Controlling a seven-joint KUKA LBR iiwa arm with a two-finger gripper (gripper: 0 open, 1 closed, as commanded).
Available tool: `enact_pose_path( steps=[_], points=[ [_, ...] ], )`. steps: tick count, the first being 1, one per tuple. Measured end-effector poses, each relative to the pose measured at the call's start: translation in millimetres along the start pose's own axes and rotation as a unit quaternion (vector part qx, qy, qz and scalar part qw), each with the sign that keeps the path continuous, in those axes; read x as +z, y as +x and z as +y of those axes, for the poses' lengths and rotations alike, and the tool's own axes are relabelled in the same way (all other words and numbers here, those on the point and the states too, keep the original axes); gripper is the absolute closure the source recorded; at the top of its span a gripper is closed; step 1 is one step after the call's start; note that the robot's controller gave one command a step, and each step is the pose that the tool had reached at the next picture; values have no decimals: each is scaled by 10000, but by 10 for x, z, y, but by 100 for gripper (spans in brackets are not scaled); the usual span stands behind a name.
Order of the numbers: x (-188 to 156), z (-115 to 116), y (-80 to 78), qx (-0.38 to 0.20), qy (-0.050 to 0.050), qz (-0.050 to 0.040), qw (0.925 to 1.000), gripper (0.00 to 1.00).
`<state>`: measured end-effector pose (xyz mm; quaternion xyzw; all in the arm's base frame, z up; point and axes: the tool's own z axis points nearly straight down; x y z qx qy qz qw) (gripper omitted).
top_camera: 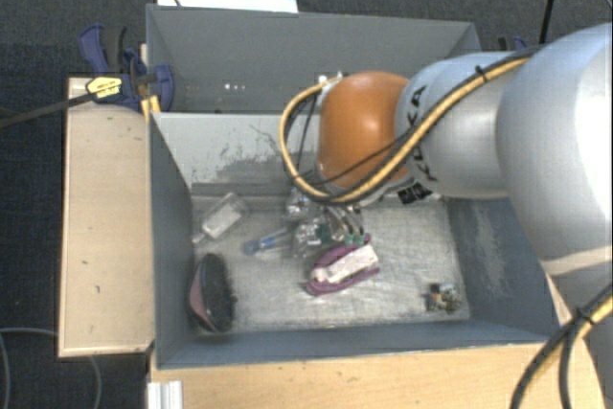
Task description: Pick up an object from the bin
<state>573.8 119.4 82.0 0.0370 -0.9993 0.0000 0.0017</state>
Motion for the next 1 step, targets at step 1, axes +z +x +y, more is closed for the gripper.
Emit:
enact_pose_path(
  steps=[1],
  points=[
    [-2214,-516,-90,-1751,15,-74,9845,100]
  ],
)
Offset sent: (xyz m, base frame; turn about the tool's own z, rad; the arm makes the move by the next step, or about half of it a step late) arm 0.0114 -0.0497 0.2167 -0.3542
